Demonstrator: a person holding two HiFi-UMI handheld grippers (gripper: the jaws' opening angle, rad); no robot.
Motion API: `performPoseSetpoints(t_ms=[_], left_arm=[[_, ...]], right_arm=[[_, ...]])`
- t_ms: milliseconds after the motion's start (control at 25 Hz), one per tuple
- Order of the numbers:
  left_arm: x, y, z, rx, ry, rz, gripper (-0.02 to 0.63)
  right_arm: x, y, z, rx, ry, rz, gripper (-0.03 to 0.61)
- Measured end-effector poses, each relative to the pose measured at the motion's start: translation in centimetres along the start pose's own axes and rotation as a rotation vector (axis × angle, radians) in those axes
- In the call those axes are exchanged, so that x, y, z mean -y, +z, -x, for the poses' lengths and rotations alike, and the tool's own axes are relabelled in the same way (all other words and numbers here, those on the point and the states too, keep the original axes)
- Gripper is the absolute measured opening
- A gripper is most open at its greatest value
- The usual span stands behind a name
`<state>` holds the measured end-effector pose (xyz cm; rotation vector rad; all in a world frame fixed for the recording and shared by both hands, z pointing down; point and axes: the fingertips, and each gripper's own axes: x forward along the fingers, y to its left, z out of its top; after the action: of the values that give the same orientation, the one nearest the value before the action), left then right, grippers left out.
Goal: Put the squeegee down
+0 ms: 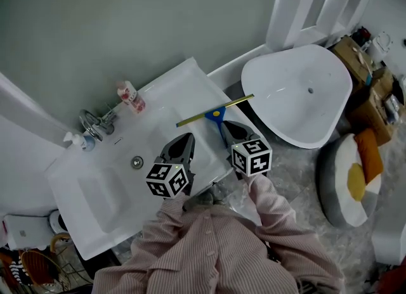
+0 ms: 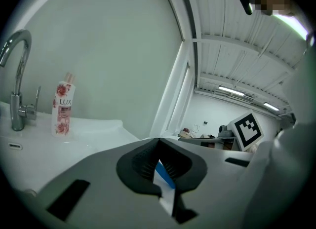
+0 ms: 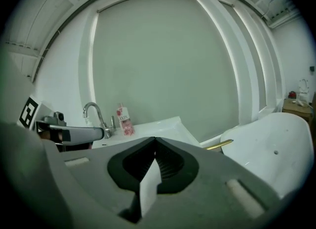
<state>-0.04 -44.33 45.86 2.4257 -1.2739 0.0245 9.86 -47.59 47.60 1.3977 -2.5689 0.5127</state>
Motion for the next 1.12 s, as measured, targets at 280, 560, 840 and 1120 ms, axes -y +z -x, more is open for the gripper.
performPoseSetpoints(t_ms=[280, 560, 840, 1120], left_arm=[[1.1, 2.1, 0.9, 0.028, -0.015, -0.078, 0.002], [1.7, 4.2, 2.3, 0.079, -0.005, -0.126, 0.002], [1.7, 6.3, 3.7, 0.123, 0.013, -0.157, 0.002], [1.6, 6.8, 4.4, 0.135, 0.038, -0.178, 0.002]], right_arm=[[-0.4, 2.8, 2.5, 0.125, 0.052, -0.046, 0.006], [-0.3, 5.5, 5.4, 0.232, 0.084, -0.062, 0.006], [-0.1, 7.6, 7.6, 0.303, 0.094, -0.070, 0.006], [0.1, 8.5, 8.9, 0.338, 0.096, -0.071, 0.005]])
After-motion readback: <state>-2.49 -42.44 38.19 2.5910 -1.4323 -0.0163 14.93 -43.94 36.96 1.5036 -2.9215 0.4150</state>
